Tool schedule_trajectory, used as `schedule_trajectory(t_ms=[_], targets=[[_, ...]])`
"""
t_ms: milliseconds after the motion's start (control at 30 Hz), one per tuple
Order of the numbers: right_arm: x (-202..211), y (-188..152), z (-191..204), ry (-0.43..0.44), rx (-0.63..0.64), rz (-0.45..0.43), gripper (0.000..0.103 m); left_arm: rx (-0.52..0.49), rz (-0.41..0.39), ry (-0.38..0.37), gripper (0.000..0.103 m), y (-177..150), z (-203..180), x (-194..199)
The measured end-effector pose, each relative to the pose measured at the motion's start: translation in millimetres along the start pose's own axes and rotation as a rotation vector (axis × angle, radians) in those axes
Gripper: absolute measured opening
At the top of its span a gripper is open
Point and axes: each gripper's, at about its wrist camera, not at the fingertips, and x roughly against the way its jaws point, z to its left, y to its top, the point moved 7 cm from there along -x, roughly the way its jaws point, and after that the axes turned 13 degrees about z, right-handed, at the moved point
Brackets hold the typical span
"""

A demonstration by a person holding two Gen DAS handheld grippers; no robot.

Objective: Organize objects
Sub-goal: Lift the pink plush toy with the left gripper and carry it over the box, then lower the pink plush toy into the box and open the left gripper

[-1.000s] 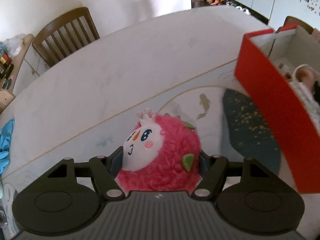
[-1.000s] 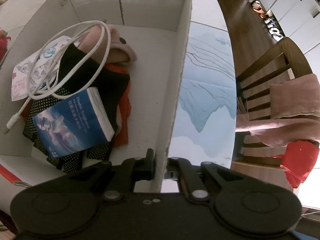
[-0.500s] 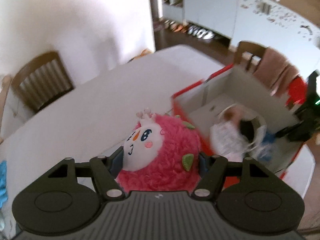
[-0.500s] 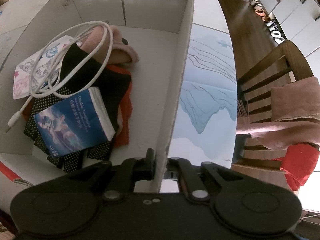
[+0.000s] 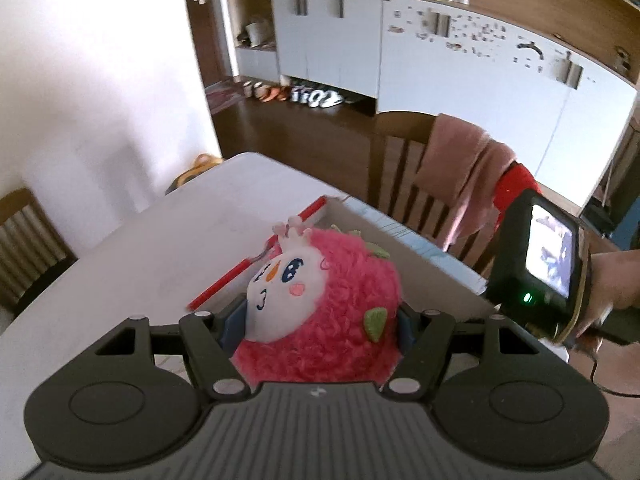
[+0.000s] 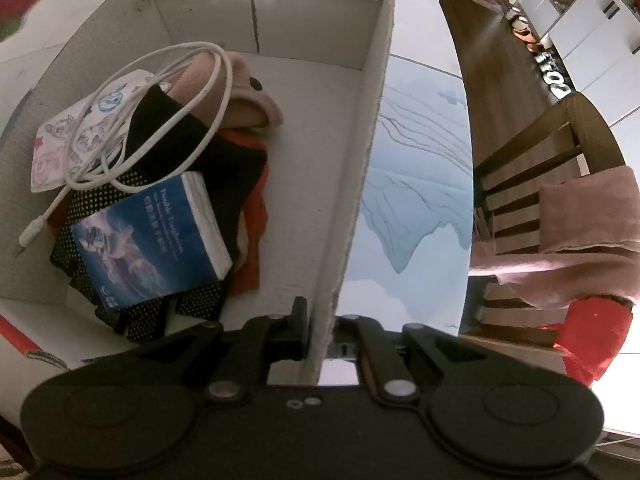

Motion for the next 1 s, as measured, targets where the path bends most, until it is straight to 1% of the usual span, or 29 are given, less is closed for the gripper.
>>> schedule_trajectory(t_ms=[133, 200, 333, 567, 667, 767, 867, 933, 1000], targets=[[3, 1, 1, -0.006, 0.005, -0.009, 0.005, -0.034, -0.004, 0.006, 0.07, 12, -14, -16], [4, 2, 1, -0.01, 0.01, -0.015, 0.005, -0.029, 0.001, -0.001, 0.07, 14, -16, -23], [4, 2, 2, -0.013, 0.015, -0.014, 0.005, -0.02, 0.039, -0.009, 0.07, 16, -20, -45], [3, 2, 1, -0.011, 0.014, -0.011, 0.005, -0.013, 0.107, -0.024, 0.07, 5, -25, -76], [3, 3, 1, -0.01, 0.014, -0.01, 0.005, -0.013, 0.129, -0.022, 0.072, 1, -26, -87], [2, 3, 1, -0.008, 0.014, -0.009, 0.005, -0.01, 0.133, -0.014, 0.074, -1, -27, -94], [2, 3, 1, -0.009, 0.014, -0.007, 0.005, -0.01, 0.136, -0.018, 0.078, -3, -29, -98], [1, 3, 1, -0.009, 0.013, -0.005, 0.005, -0.007, 0.135, -0.021, 0.083, -4, -29, -98], [0, 3, 0, -0.007, 0.012, -0.004, 0.005, -0.006, 0.131, -0.035, 0.084, -5, -29, -97]])
